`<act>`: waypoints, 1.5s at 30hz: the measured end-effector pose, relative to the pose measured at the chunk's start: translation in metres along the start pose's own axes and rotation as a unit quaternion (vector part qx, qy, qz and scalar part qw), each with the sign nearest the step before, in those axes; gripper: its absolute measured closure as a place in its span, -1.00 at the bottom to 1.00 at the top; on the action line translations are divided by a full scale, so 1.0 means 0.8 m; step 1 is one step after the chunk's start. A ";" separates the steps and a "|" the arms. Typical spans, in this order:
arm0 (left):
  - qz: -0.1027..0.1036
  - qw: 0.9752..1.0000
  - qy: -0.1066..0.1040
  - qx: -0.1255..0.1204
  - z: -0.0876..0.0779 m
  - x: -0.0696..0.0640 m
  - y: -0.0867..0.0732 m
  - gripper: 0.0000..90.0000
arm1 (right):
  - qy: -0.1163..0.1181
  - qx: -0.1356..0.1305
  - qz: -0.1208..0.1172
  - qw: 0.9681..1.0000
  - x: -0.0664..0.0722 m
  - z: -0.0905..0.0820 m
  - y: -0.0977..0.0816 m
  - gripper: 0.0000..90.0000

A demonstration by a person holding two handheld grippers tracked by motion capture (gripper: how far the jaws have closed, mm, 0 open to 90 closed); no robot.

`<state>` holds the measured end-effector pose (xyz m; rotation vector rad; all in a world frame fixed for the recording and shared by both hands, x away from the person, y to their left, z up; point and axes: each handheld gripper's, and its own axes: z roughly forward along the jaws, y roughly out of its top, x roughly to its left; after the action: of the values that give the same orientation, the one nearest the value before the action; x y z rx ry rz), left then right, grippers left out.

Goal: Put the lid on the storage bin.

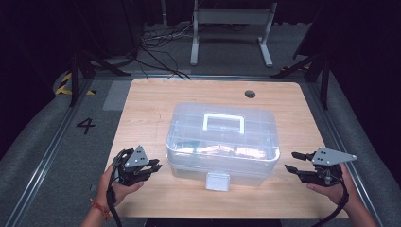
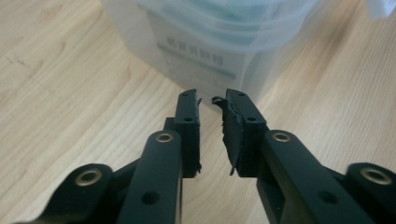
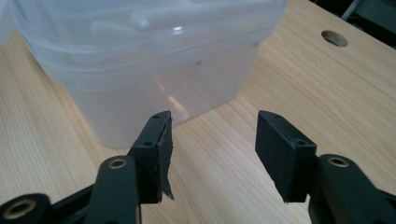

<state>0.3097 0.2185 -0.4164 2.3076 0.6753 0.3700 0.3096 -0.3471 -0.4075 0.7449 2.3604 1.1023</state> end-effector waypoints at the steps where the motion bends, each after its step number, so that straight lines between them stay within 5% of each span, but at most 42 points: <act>1: -0.002 1.000 0.003 0.003 0.002 0.000 -0.004 0.61 | 0.001 0.008 0.001 1.000 0.000 0.000 -0.002 0.04; 4: -0.001 1.000 0.006 0.016 0.005 0.000 -0.012 0.49 | -0.006 0.021 -0.005 1.000 -0.002 0.000 -0.008 0.02; 12: 0.010 0.996 0.032 0.077 0.023 0.000 -0.039 0.03 | -0.020 0.037 0.034 0.999 -0.017 -0.003 -0.049 -0.02; 19: -0.014 0.996 0.036 0.079 0.025 0.009 -0.063 -0.26 | -0.030 0.046 0.068 0.996 -0.027 -0.010 -0.087 -0.11; 25: -0.045 0.997 0.030 0.051 0.021 0.013 -0.080 -0.47 | -0.044 0.037 0.105 0.993 -0.036 -0.015 -0.113 -0.25; 29: -0.094 0.995 0.024 0.026 0.024 0.016 -0.091 -0.63 | -0.057 0.032 0.130 0.989 -0.044 -0.014 -0.125 -0.31; 31: -0.092 0.995 0.030 0.008 0.024 0.015 -0.097 -0.67 | -0.064 0.034 0.136 0.988 -0.046 -0.013 -0.130 -0.34; 37: -0.101 0.994 0.037 0.008 0.024 0.012 -0.097 -0.67 | -0.065 0.048 0.153 0.985 -0.051 -0.003 -0.138 -0.38; 45: -0.098 0.994 0.039 0.008 0.024 0.012 -0.097 -0.67 | -0.064 0.049 0.155 0.985 -0.051 -0.003 -0.138 -0.39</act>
<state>0.2981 0.2619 -0.4831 2.2272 0.9383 0.3658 0.3080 -0.4339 -0.4876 1.2135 2.2536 1.0281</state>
